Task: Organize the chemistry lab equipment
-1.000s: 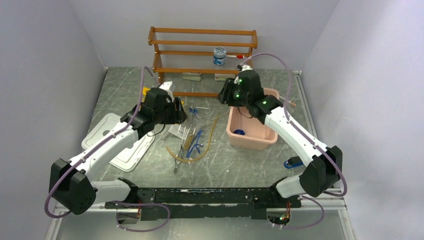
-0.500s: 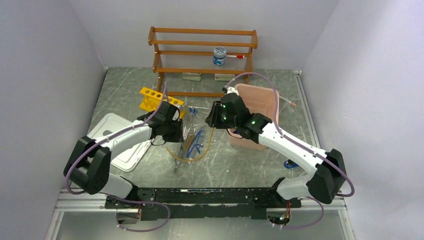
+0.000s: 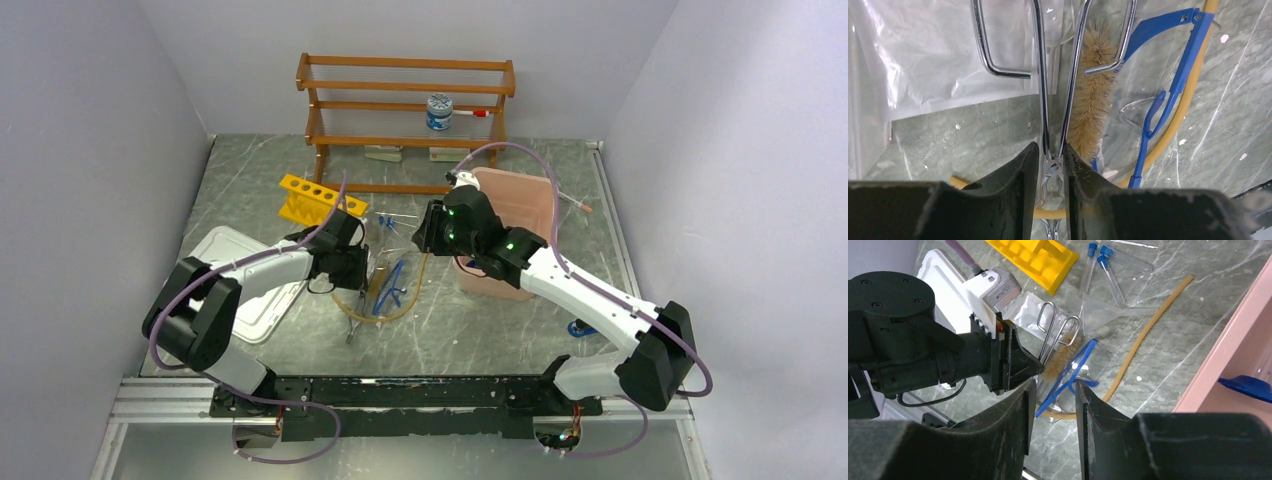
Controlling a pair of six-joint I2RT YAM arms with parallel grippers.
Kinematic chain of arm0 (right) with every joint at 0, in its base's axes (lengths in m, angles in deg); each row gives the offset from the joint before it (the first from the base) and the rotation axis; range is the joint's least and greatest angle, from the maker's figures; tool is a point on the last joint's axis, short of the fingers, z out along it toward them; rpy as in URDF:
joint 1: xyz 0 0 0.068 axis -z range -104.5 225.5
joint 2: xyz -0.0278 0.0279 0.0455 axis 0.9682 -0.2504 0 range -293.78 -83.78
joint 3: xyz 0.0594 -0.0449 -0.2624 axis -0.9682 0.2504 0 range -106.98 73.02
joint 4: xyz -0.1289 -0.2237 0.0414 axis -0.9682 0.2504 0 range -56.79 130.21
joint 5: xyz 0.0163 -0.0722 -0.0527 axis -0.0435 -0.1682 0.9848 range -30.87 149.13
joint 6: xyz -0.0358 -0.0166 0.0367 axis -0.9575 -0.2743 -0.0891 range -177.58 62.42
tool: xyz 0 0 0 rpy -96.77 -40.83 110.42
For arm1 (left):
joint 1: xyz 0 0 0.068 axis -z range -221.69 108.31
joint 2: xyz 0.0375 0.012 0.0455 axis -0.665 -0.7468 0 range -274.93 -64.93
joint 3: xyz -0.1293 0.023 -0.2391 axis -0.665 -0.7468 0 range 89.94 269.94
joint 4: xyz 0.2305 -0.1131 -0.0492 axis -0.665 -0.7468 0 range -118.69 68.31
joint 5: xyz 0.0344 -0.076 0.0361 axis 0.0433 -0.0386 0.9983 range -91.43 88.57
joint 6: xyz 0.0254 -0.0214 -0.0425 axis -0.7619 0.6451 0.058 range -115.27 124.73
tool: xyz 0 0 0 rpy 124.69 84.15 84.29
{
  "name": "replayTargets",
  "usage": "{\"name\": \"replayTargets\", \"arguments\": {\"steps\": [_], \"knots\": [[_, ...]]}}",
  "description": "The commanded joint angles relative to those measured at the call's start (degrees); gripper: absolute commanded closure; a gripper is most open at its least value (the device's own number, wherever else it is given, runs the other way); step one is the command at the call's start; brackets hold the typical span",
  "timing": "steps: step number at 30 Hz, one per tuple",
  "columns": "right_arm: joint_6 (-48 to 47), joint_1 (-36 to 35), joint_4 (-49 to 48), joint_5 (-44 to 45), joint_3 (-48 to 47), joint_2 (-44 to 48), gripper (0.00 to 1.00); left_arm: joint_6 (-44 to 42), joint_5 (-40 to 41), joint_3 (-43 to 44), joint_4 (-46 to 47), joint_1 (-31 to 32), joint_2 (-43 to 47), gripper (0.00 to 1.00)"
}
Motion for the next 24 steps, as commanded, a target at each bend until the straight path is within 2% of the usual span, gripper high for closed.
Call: {"name": "replayTargets", "arguments": {"steps": [1, 9, 15, 24], "knots": [[-2.1, -0.4, -1.3, 1.0, -2.0, -1.2, 0.62, -2.8, 1.0, 1.3, 3.3, -0.1, -1.8, 0.71], [-3.1, -0.4, -2.4, 1.5, -1.7, -2.2, 0.62, -4.3, 1.0, 1.6, 4.1, -0.1, -3.6, 0.76], [-3.1, -0.4, -3.2, 1.5, -1.5, -2.7, 0.62, -5.1, 0.9, 1.6, 3.7, 0.0, -3.8, 0.66], [-2.8, -0.4, -3.9, 1.4, -1.1, -2.9, 0.62, -5.2, 3.6, 1.2, 3.5, 0.5, -3.4, 0.64]]}}
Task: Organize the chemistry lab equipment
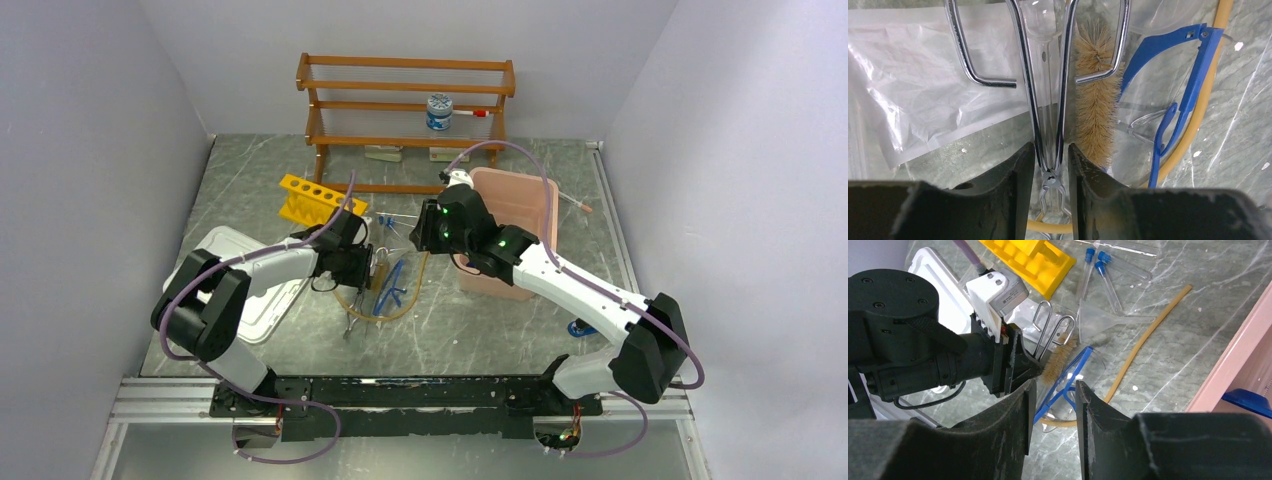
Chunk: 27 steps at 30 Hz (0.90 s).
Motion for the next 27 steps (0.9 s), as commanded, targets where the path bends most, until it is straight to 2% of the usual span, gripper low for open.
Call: {"name": "replayTargets", "arguments": {"steps": [1, 4, 8, 11, 14, 20, 27], "knots": [[-0.2, -0.4, -1.8, 1.0, -0.7, -0.1, 0.62, -1.2, 3.2, 0.5, 0.3, 0.5, 0.3, 0.65], [0.1, -0.4, -2.1, 1.1, -0.5, 0.0, 0.62, -1.8, 3.7, 0.5, 0.3, 0.8, 0.2, 0.68], [0.2, -0.4, -2.1, 1.5, -0.3, 0.4, 0.62, -2.3, 4.9, 0.7, 0.2, 1.6, -0.6, 0.65], [0.3, -0.4, -2.1, 1.7, -0.3, 0.6, 0.62, -2.2, 6.3, 1.1, -0.3, 2.1, 0.6, 0.72], [0.5, -0.3, -2.1, 1.9, -0.1, 0.8, 0.62, -2.6, 7.8, 1.8, -0.9, 2.5, 3.9, 0.81], [0.8, -0.3, -3.3, 1.6, 0.7, 1.2, 0.62, -2.3, 10.9, 3.2, -1.6, 2.5, 11.8, 0.81], [0.9, -0.4, -6.5, 0.1, 2.8, 2.4, 0.62, 0.1, 13.6, 1.2, 2.5, 2.5, 19.9, 0.81]]}}
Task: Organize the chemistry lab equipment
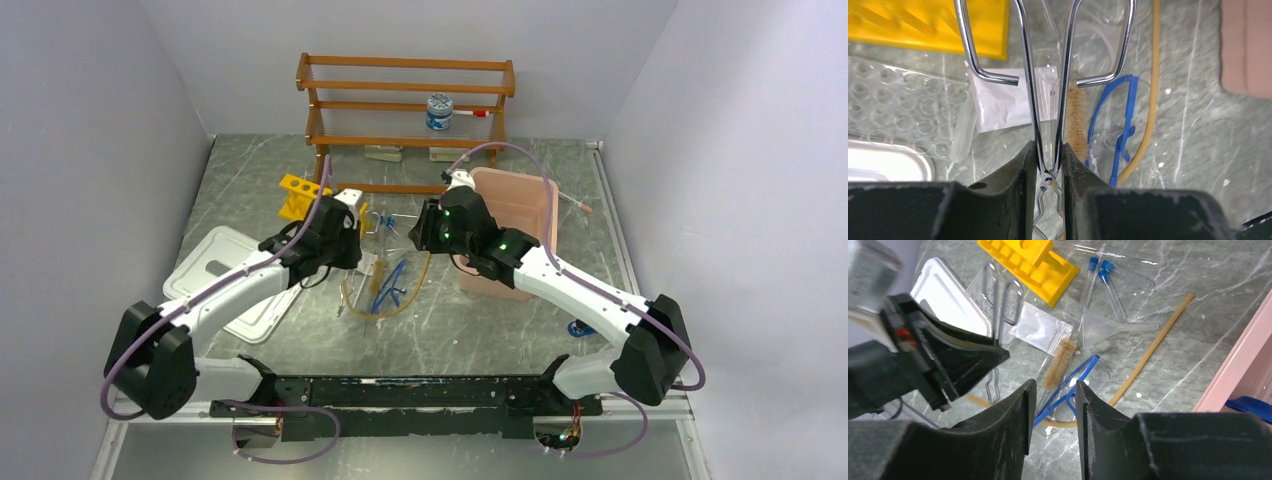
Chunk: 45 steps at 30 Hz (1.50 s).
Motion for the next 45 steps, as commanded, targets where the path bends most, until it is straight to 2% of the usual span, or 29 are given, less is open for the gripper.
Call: {"name": "replayTargets", "arguments": {"steps": [1, 8, 14, 21, 28, 31, 36, 41, 43, 45], "knots": [[0.2, -0.3, -4.0, -1.2, 2.0, 2.0, 0.62, 1.7, 5.1, 0.1, 4.3, 0.3, 4.4, 0.81], [-1.9, -0.3, -11.8, -10.7, 5.1, 2.0, 0.6, 1.4, 10.2, 4.0, 4.6, 0.3, 6.4, 0.81], [-2.1, -0.3, -21.5, -20.8, 7.4, 1.4, 0.48, 3.3, 9.1, 12.3, 1.1, 0.3, 5.2, 0.82], [-0.1, -0.4, -28.2, -26.0, 6.0, -0.5, 0.32, 10.8, 2.8, 22.4, -5.5, 0.3, 4.1, 0.83], [1.8, -0.5, -29.4, -27.3, 1.6, -4.6, 0.31, 18.9, -6.4, 22.0, -3.3, 0.3, 4.2, 0.83], [2.9, -0.5, -28.3, -24.5, 0.5, -6.1, 0.36, 20.2, -7.8, 21.1, -2.6, 0.3, 4.3, 0.83], [4.3, -0.5, -28.8, -24.0, 0.3, -8.0, 0.55, 21.2, -7.8, 20.8, -2.9, 0.3, 4.7, 0.83], [5.5, -0.5, -31.8, -22.9, 1.8, -7.2, 0.85, 21.7, -7.1, 20.6, -3.3, 0.3, 4.9, 0.81], [5.7, -0.5, -33.0, -22.3, 2.5, -6.5, 0.98, 21.7, -6.9, 21.0, -3.6, 0.3, 4.7, 0.74], [5.3, -0.4, -33.2, -21.7, 3.0, -5.6, 1.0, 21.4, -6.7, 21.7, -3.8, 0.3, 4.6, 0.6]]}}
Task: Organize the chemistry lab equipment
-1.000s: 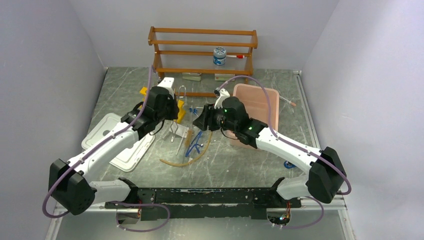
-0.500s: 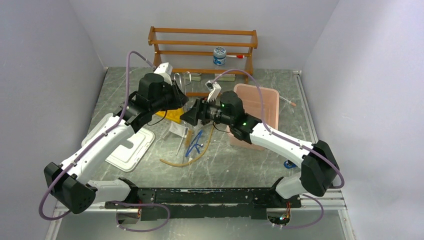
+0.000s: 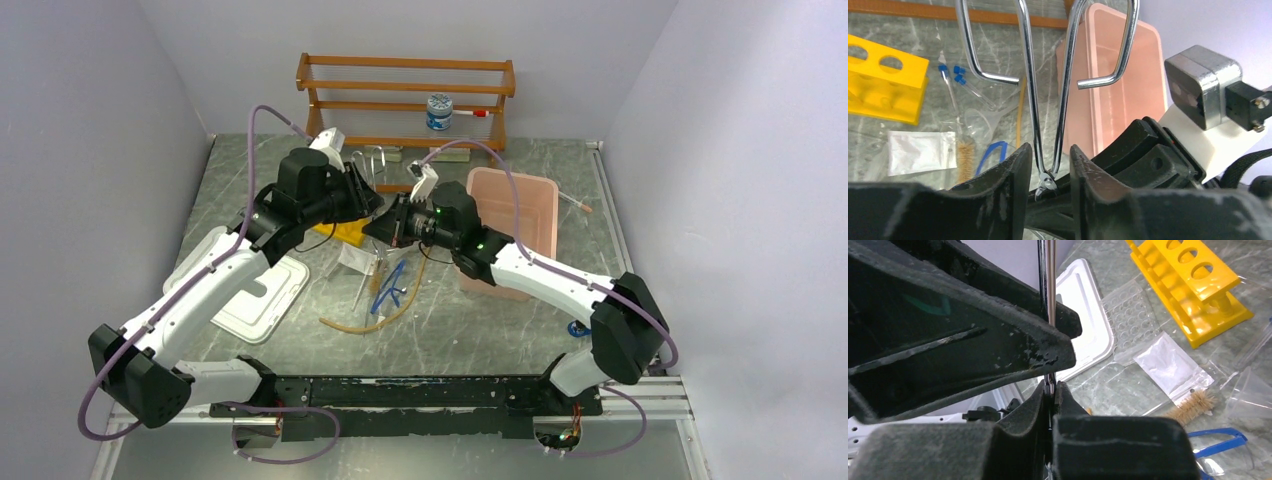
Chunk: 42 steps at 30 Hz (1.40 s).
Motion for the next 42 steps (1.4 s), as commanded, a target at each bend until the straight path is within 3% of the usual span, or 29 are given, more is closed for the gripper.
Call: {"name": "replayTargets", "arguments": {"steps": [1, 5, 7, 14, 22, 25, 42], "knots": [[-0.4, 0.0, -4.1, 2.2, 1.1, 2.8, 1.0, 0.0, -1.5, 1.3, 0.5, 0.2, 0.5, 0.53], [-3.5, 0.7, -1.2, 3.3, 0.1, 5.3, 1.0, -3.6, -3.2, 5.3, 0.6, 0.1, -0.2, 0.2], [-4.4, 2.0, 0.3, 3.7, -0.2, 6.9, 1.0, -6.0, -3.1, 7.1, 1.1, 0.0, -0.1, 0.13], [-4.7, 10.9, 8.1, 7.6, 0.7, 13.6, 1.0, -12.0, 0.5, 5.3, 5.4, 0.1, 2.6, 0.16], [-9.3, 20.9, 32.7, 25.3, -0.6, 19.7, 1.0, -12.8, -1.2, 2.1, 6.9, 0.1, 1.2, 0.2], [-9.9, 24.4, 38.1, 26.8, 0.7, 19.6, 1.0, -12.7, -1.4, 1.3, 7.2, 0.1, 0.0, 0.21], [-18.8, 29.6, 30.1, 17.1, 7.1, 4.8, 1.0, -11.5, 0.0, 2.9, 9.6, 0.1, -7.3, 0.26]]}}
